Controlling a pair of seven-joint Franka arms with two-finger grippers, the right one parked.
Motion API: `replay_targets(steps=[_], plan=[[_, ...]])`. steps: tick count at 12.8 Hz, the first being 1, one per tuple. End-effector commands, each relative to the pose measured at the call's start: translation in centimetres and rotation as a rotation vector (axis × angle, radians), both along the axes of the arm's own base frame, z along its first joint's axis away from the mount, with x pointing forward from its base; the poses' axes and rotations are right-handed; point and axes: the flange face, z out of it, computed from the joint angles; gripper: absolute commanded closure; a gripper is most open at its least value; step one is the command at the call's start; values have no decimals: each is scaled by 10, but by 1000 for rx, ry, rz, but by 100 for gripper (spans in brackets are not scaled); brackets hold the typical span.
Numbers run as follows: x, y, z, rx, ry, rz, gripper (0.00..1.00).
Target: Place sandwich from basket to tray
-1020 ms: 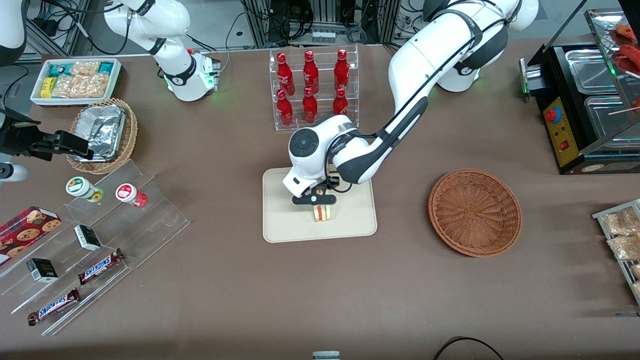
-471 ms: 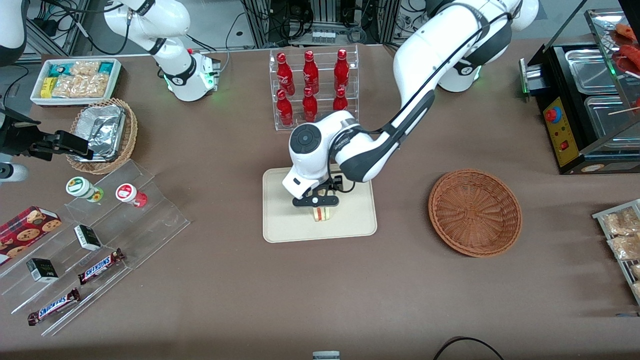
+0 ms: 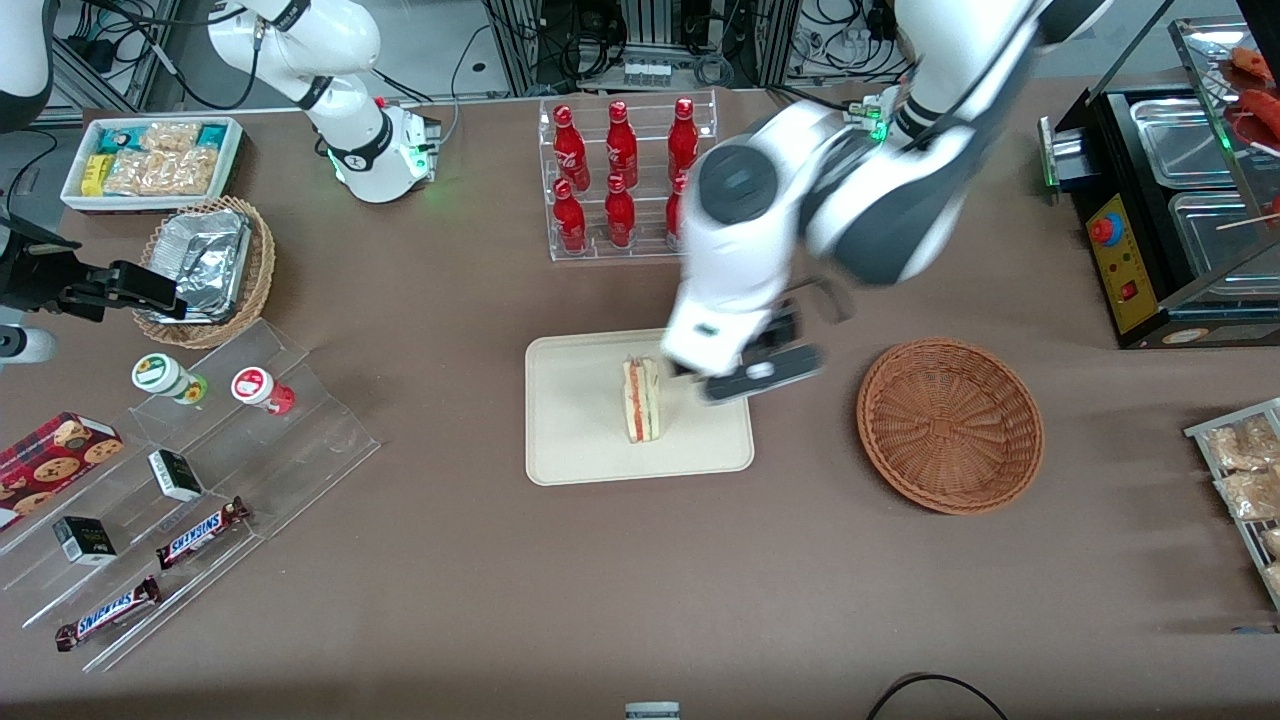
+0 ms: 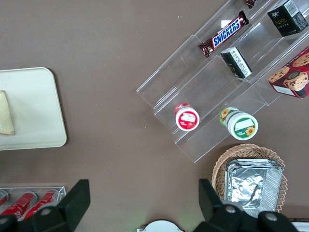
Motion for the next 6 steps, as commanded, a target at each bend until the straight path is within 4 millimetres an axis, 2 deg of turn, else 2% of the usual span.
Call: replay_targets(steps=[1, 4, 5, 6], plan=[[-11, 76, 39, 14, 49, -31, 0], [-16, 170, 72, 3, 81, -107, 0], [-20, 196, 80, -6, 94, -126, 0], [-22, 211, 84, 1, 102, -146, 0]])
